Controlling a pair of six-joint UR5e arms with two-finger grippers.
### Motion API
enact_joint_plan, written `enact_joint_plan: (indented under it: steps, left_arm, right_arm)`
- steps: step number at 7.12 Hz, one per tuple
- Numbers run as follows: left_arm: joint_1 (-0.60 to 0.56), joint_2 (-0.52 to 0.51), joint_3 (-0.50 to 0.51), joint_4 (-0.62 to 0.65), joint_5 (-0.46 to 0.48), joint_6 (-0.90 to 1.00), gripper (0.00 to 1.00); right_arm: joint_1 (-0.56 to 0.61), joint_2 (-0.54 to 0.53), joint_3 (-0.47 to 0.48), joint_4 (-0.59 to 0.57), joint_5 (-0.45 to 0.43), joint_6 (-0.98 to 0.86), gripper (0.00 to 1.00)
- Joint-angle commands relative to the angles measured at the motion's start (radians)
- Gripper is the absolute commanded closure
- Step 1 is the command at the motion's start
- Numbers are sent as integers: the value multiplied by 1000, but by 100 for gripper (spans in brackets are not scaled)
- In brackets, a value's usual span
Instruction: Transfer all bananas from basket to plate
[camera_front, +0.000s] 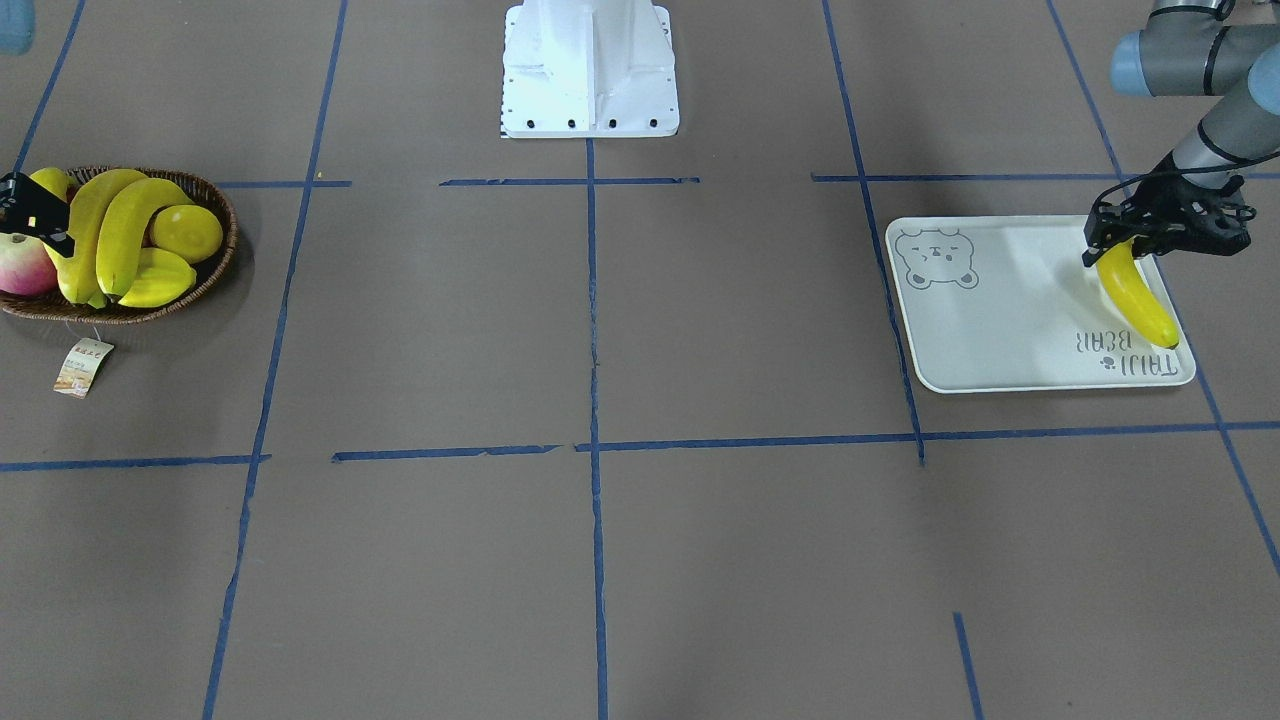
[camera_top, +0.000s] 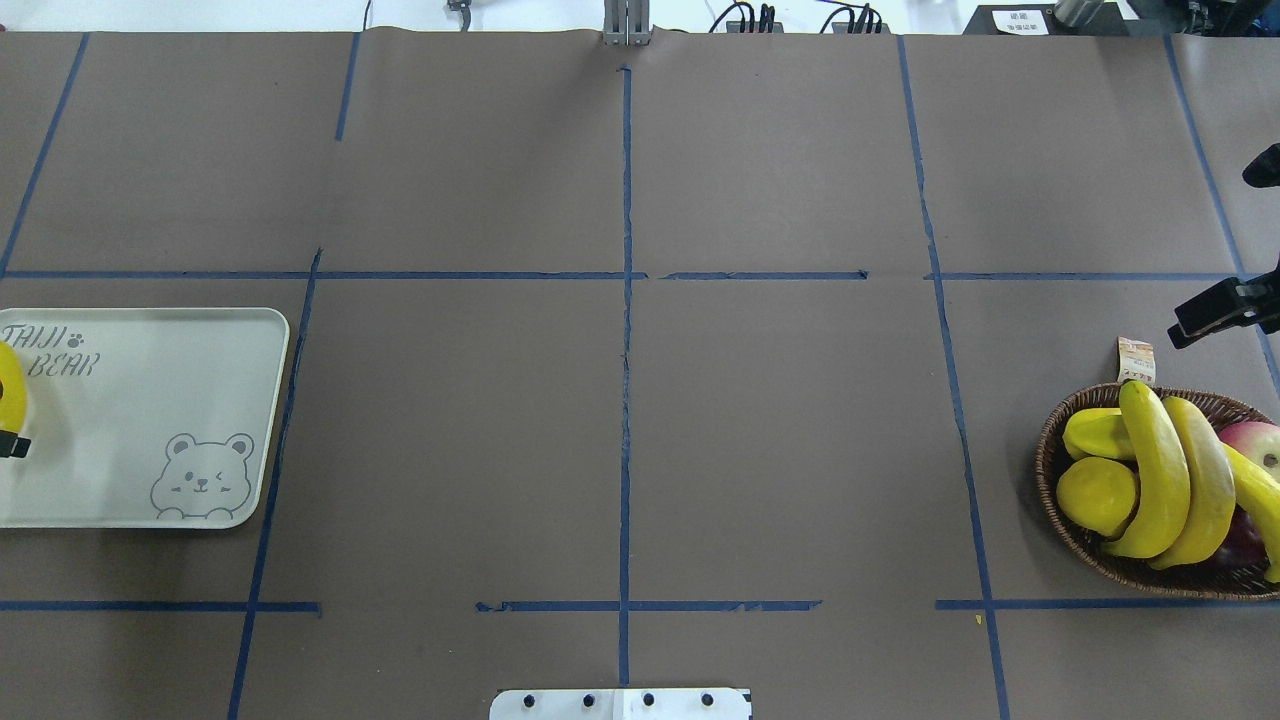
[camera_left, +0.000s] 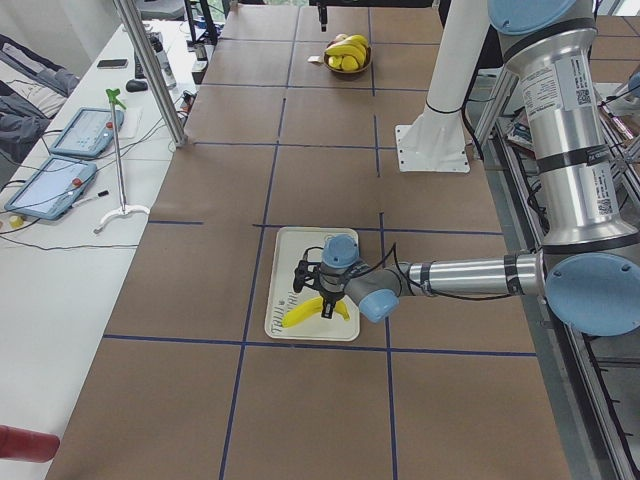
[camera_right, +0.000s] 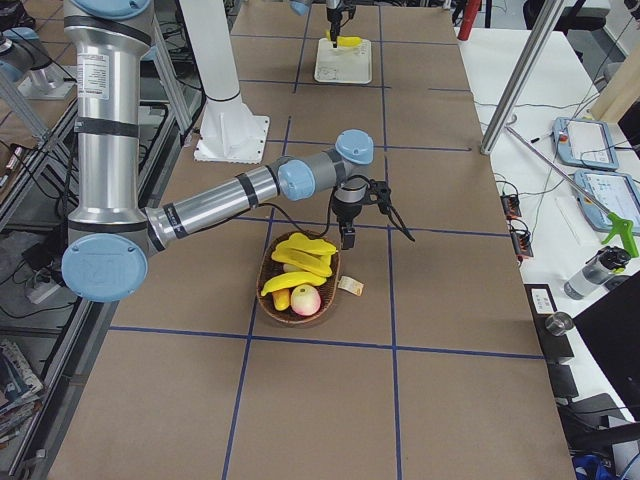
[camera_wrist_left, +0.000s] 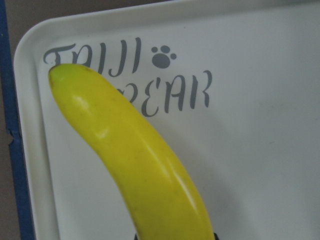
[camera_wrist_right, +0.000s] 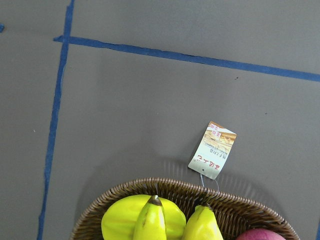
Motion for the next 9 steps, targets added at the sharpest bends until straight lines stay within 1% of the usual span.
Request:
enact_joint_plan:
  steps: [1, 2, 4, 5, 6, 8, 9]
  left_arm:
    - [-10, -14, 2, 12, 0, 0, 59]
    - [-20, -22, 2, 9, 0, 3, 59]
    - [-49, -48, 21, 15, -1, 68, 59]
    - [-51, -59, 41, 15, -1, 72, 57]
    - [-53, -68, 64, 13, -1, 100, 45]
    - [-65, -71, 63, 13, -6, 108, 35]
    - [-82, -70, 52, 12, -7, 109, 0]
  right_arm:
    - [0, 0, 0, 0, 0, 1, 0]
    - [0, 0, 0, 0, 0, 1, 0]
    - [-1, 3, -5, 0, -3, 1, 0]
    - [-1, 7, -10, 0, -3, 6, 0]
    - [-1, 7, -11, 0, -3, 7, 0]
    - [-1, 9, -10, 2, -5, 12, 0]
    - [-1, 9, -7, 2, -5, 12, 0]
